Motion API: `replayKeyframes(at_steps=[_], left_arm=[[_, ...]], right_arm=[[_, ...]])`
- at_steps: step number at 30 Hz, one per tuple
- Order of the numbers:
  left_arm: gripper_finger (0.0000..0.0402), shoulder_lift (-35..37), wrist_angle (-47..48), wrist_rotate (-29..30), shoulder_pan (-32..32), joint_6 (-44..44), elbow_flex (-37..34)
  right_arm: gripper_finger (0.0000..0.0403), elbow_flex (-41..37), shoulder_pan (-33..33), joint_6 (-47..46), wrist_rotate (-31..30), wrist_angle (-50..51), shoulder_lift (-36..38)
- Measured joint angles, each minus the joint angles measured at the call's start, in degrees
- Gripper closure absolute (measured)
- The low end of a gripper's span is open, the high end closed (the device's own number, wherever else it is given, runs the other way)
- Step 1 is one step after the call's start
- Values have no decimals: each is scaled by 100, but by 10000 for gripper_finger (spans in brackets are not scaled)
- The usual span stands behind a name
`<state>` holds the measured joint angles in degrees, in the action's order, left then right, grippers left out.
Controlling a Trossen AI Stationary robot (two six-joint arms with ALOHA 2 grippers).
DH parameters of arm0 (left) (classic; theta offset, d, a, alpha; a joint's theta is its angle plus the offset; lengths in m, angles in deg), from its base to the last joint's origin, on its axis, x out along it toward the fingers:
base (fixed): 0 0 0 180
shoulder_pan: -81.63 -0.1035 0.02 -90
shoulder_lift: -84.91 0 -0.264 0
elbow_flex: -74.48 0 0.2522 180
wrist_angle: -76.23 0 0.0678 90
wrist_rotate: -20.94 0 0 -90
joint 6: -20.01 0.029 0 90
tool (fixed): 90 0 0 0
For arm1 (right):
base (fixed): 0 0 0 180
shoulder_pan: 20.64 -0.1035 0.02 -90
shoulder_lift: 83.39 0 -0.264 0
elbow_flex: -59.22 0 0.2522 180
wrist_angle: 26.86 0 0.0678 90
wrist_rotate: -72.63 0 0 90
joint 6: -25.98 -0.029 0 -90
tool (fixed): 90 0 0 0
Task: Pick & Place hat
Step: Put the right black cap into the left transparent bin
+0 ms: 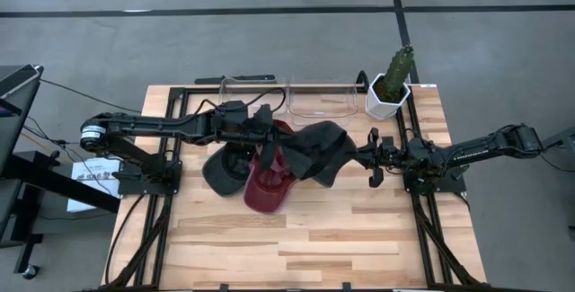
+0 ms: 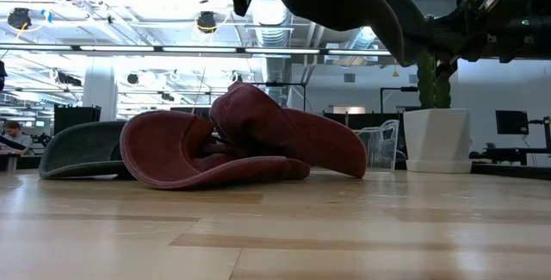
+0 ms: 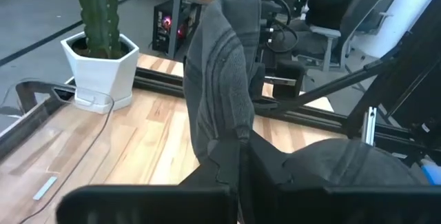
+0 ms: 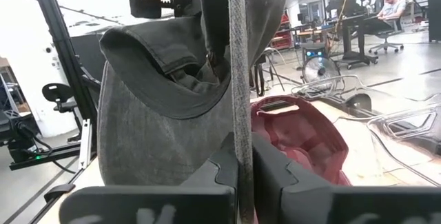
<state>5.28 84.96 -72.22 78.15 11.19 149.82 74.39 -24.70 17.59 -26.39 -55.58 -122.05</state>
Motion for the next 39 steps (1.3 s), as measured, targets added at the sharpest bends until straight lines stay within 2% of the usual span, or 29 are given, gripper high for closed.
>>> replayKeyframes(at_steps=[10,21,26,31,39], left_arm=[[391,0,-262,-2,0,-39,2],[391,0,-409,-2,-176,-42,2],[391,0,-399,2,-262,-42,2],[391,0,-399,2,-281,116,2],[391,0,-485,-2,-280,810,2]], right_arm=[[346,0,-2,-56,-50,0,0],[211,0,-2,-63,-83,1,0],[170,0,-2,-66,-83,59,-2],[165,0,-2,-85,-85,157,0],[185,2,-2,-63,-153,558,-2]])
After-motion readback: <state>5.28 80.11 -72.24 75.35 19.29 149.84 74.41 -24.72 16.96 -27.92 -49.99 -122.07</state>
